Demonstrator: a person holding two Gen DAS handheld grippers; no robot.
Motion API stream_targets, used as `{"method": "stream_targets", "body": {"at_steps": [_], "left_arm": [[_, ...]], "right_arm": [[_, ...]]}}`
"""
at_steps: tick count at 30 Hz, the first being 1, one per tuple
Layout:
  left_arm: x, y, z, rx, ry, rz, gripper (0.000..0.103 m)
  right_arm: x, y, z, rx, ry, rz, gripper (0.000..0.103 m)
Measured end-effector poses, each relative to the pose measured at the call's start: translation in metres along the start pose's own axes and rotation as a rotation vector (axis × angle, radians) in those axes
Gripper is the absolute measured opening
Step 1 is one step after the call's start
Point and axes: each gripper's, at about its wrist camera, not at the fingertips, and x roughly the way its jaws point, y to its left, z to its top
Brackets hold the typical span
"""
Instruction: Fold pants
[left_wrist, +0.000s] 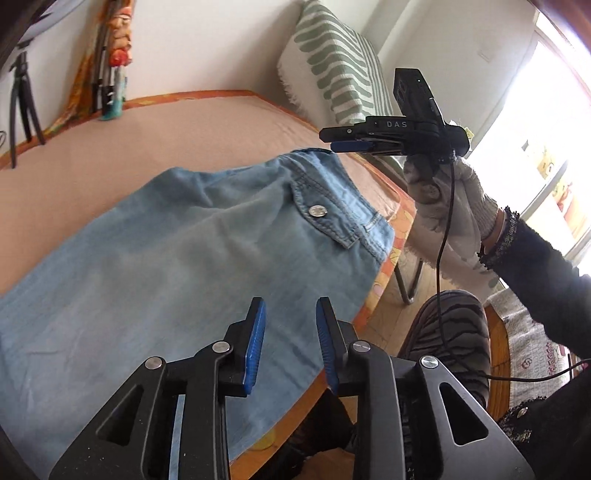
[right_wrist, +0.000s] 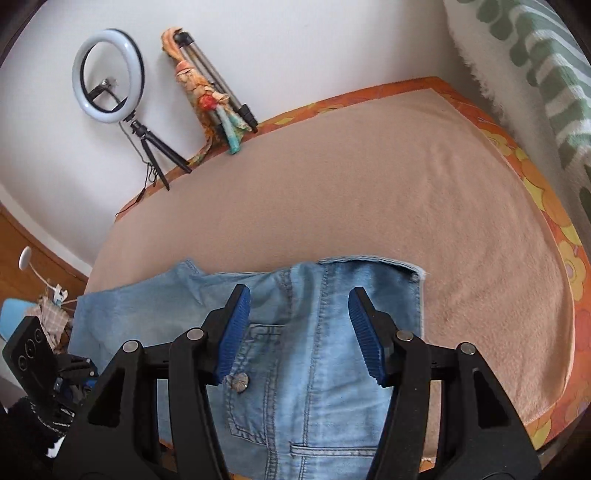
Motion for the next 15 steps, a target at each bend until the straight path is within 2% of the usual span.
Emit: {"method": "stream_targets", "body": {"at_steps": [1, 3, 5, 8, 14, 15], "left_arm": [[-0.006, 0.007, -0.007, -0.020, -0.006, 0.025, 0.036], [-0.016, 0.020, -0.022, -0.070, -0.016, 0.065, 0.041], [-0.023, 0.032, -0.036, -0.108, -0.015, 0.094, 0.041], [-0.030, 0.046, -0.053, -0.144, -0.024, 0.152, 0.041], [-0.036, 0.063, -0.072, -0.226, -0.049, 0.160, 0.041], [-0.036, 0.064, -0.073, -0.229, -0.049, 0.160, 0.041]], "right_arm": [[0.010, 0.011, 0.003, -0.042, 0.018, 0.019, 0.058], [0.031, 0.034, 0.008, -0.120, 0.061, 0.054, 0.060], [0.054, 0.054, 0.011, -0.192, 0.118, 0.083, 0.064], [0.087, 0.081, 0.013, -0.286, 0.182, 0.077, 0.064], [0.135, 0.113, 0.019, -0.363, 0.254, 0.102, 0.064], [0.140, 0.118, 0.018, -0.377, 0.264, 0.111, 0.061]]}}
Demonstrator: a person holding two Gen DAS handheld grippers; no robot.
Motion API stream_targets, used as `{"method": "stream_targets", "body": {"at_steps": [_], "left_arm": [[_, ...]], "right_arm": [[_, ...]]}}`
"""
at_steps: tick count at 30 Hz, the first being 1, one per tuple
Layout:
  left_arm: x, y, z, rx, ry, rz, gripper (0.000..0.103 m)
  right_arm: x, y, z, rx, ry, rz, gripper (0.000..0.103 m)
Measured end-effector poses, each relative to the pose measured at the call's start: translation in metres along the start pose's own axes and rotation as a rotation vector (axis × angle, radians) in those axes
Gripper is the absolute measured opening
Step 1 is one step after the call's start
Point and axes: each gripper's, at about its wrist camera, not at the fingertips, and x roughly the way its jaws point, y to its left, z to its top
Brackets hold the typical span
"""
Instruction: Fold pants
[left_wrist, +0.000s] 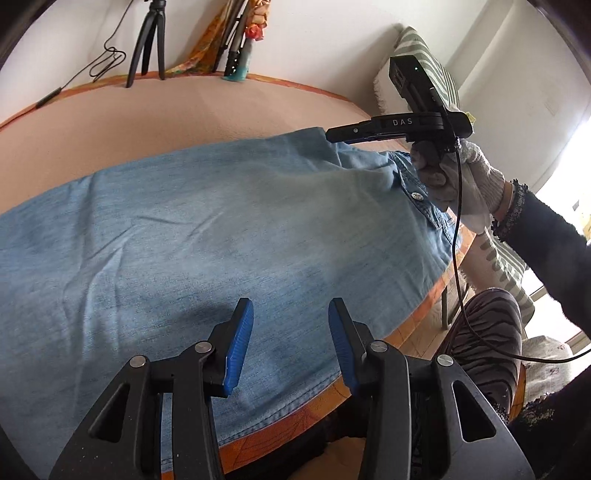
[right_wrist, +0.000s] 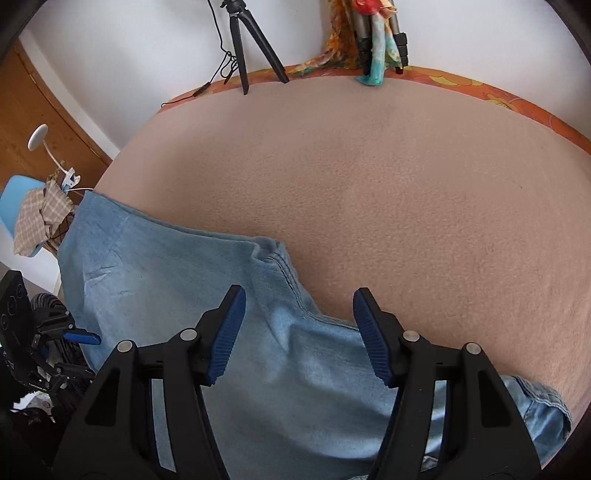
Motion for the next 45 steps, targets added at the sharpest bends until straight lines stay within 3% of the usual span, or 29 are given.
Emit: {"method": "stream_targets", "body": {"at_steps": [2, 3, 7, 10, 11, 13, 15, 17, 20, 25, 28, 32, 35, 36, 37, 38, 39, 42, 45], "left_arm": [[-0.001, 0.001, -0.002, 0.004, 0.002, 0.004, 0.041], [0.000, 0.000, -0.003, 0.007, 0.003, 0.006, 0.041], [0.001, -0.001, -0.007, 0.016, 0.010, 0.015, 0.041], [0.000, 0.000, -0.009, 0.008, 0.013, 0.013, 0.041], [0.000, 0.000, -0.009, 0.008, 0.014, 0.014, 0.041], [0.001, 0.002, -0.010, 0.003, 0.015, 0.011, 0.041], [0.002, 0.004, -0.009, -0.005, 0.012, 0.002, 0.041], [0.003, 0.004, -0.008, -0.003, 0.012, 0.000, 0.041], [0.003, 0.003, -0.008, 0.002, 0.009, -0.001, 0.041], [0.004, 0.003, -0.009, -0.002, 0.005, -0.009, 0.043], [0.004, 0.001, -0.009, -0.005, 0.009, -0.009, 0.045], [0.005, -0.002, -0.008, 0.015, 0.019, 0.008, 0.045], [0.005, -0.001, -0.007, 0.008, 0.022, 0.005, 0.045], [0.005, -0.001, -0.006, 0.006, 0.022, 0.005, 0.046], [0.005, 0.000, -0.006, 0.007, 0.021, 0.006, 0.046], [0.005, -0.001, -0.006, 0.009, 0.020, 0.008, 0.046], [0.005, -0.001, -0.006, 0.011, 0.019, 0.009, 0.046], [0.006, 0.000, -0.005, 0.013, 0.016, 0.007, 0.046], [0.006, 0.000, -0.005, 0.015, 0.015, 0.003, 0.046]], "right_arm": [[0.011, 0.008, 0.007, -0.017, 0.018, 0.016, 0.016], [0.016, 0.010, 0.010, -0.023, 0.041, 0.009, 0.009], [0.026, 0.002, 0.027, -0.004, 0.020, -0.117, 0.004], [0.025, -0.007, 0.032, 0.037, 0.039, -0.095, 0.004], [0.018, -0.010, 0.033, 0.044, 0.037, -0.079, 0.007], [-0.007, -0.019, 0.029, 0.060, 0.001, -0.074, 0.026], [-0.044, -0.037, 0.017, 0.090, -0.080, -0.100, 0.062], [-0.080, -0.062, -0.003, 0.144, -0.157, -0.138, 0.070], [-0.114, -0.109, -0.041, 0.262, -0.198, -0.168, 0.082], [-0.123, -0.169, -0.097, 0.429, -0.216, -0.155, 0.083], [-0.114, -0.191, -0.118, 0.504, -0.234, -0.099, 0.083], [-0.098, -0.194, -0.128, 0.542, -0.268, 0.042, 0.083], [-0.093, -0.179, -0.126, 0.496, -0.260, 0.060, 0.085], [-0.091, -0.175, -0.126, 0.488, -0.256, 0.049, 0.079], [-0.091, -0.172, -0.126, 0.485, -0.257, 0.041, 0.050], [-0.089, -0.170, -0.126, 0.498, -0.242, 0.070, 0.033], [-0.087, -0.168, -0.128, 0.525, -0.232, 0.079, 0.024], [-0.105, -0.147, -0.127, 0.533, -0.267, -0.014, 0.014], [-0.134, -0.135, -0.126, 0.530, -0.299, -0.124, 0.012]]}}
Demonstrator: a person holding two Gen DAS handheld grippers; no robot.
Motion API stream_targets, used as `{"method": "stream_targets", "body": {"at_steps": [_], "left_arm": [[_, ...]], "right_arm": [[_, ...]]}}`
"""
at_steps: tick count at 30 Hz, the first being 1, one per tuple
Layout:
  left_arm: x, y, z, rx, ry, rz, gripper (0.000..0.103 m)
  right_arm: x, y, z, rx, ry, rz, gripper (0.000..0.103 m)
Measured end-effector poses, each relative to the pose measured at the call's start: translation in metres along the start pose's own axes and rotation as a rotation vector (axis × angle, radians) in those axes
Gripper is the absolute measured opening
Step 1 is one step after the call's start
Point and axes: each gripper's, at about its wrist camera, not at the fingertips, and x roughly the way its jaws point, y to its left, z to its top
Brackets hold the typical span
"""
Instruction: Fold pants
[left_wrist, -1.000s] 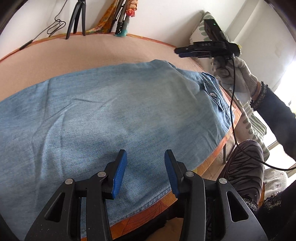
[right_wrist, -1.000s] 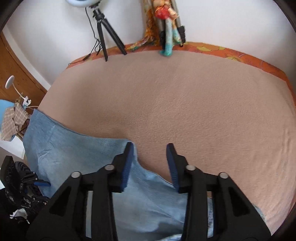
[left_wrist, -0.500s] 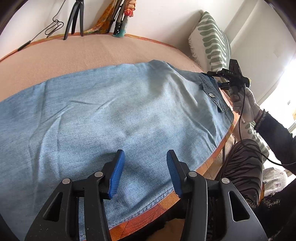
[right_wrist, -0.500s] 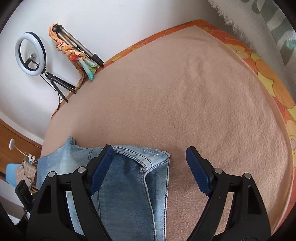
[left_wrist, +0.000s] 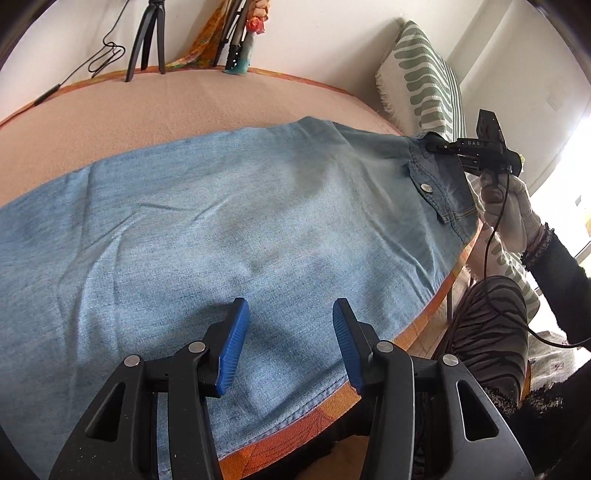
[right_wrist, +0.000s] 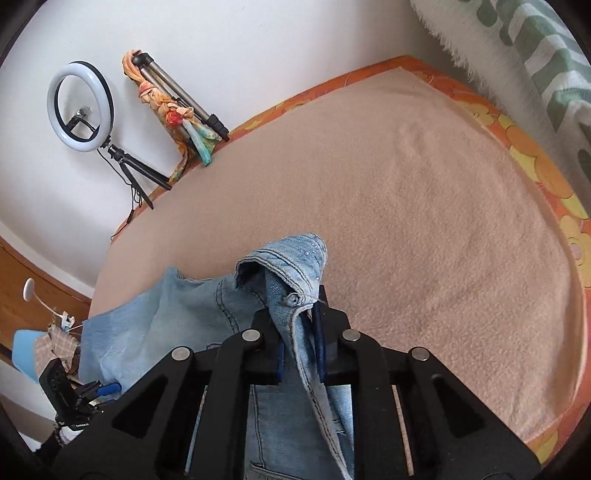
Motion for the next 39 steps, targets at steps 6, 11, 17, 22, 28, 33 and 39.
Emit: {"method": "stream_targets", "body": {"at_steps": [6, 11, 17, 22, 28, 33, 39], "left_arm": [[-0.001, -0.001, -0.003, 0.007, -0.016, -0.004, 0.046], [-0.005, 0.003, -0.006, -0.026, -0.035, -0.011, 0.046], [-0.028, 0.004, -0.007, -0.051, -0.089, -0.003, 0.046], [-0.064, 0.024, -0.012, -0.169, -0.156, 0.026, 0.046], [-0.114, 0.066, -0.035, -0.351, -0.239, 0.117, 0.046], [-0.164, 0.117, -0.067, -0.512, -0.334, 0.188, 0.046], [-0.215, 0.174, -0.116, -0.696, -0.419, 0.261, 0.046]], "right_arm": [[0.029, -0.003, -0.003, -0.040, 0.081, -0.166, 0.014], [0.013, 0.015, 0.006, -0.118, 0.055, -0.260, 0.041], [-0.031, 0.061, 0.014, -0.202, -0.077, -0.244, 0.055], [-0.039, 0.114, 0.011, -0.267, -0.115, -0.173, 0.056], [-0.033, 0.176, -0.005, -0.322, -0.107, -0.050, 0.056], [-0.026, 0.225, -0.022, -0.375, -0.088, 0.028, 0.056], [-0.015, 0.272, -0.044, -0.448, -0.067, 0.074, 0.061]]}}
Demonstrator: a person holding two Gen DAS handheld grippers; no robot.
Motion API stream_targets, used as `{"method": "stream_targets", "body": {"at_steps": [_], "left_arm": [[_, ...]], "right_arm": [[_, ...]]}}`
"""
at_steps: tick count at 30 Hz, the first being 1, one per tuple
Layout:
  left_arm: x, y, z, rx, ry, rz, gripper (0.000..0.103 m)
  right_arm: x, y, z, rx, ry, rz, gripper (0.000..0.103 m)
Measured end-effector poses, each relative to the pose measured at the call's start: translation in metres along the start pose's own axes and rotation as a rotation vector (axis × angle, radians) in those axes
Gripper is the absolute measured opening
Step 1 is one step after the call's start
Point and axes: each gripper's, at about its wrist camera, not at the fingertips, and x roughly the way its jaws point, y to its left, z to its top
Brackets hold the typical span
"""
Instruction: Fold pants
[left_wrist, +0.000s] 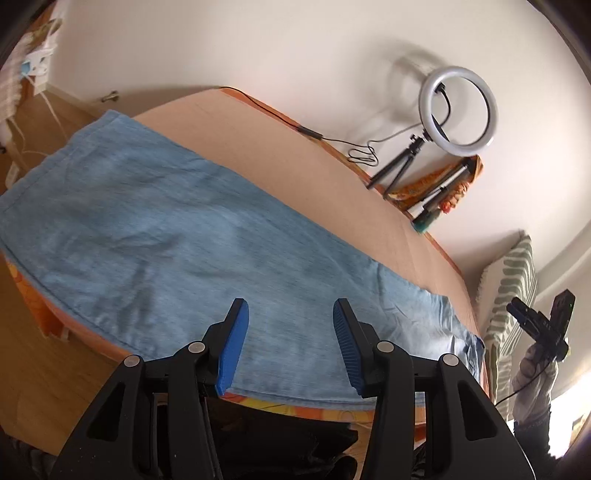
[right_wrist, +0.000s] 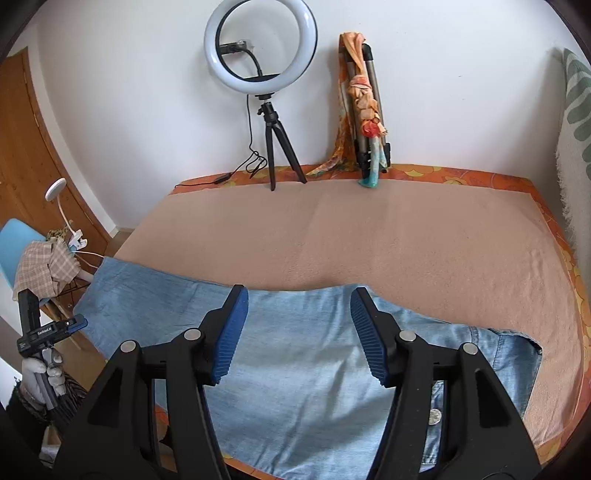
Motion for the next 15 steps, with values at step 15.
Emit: {"method": "stream_targets", "body": {"at_steps": [15], "left_arm": [[-0.053, 0.182, 0.009, -0.556, -0.175, 0.120, 0.046]], "right_arm": [[0.028, 0.074, -0.010, -0.080, 0.047, 0.094, 0.061]]}}
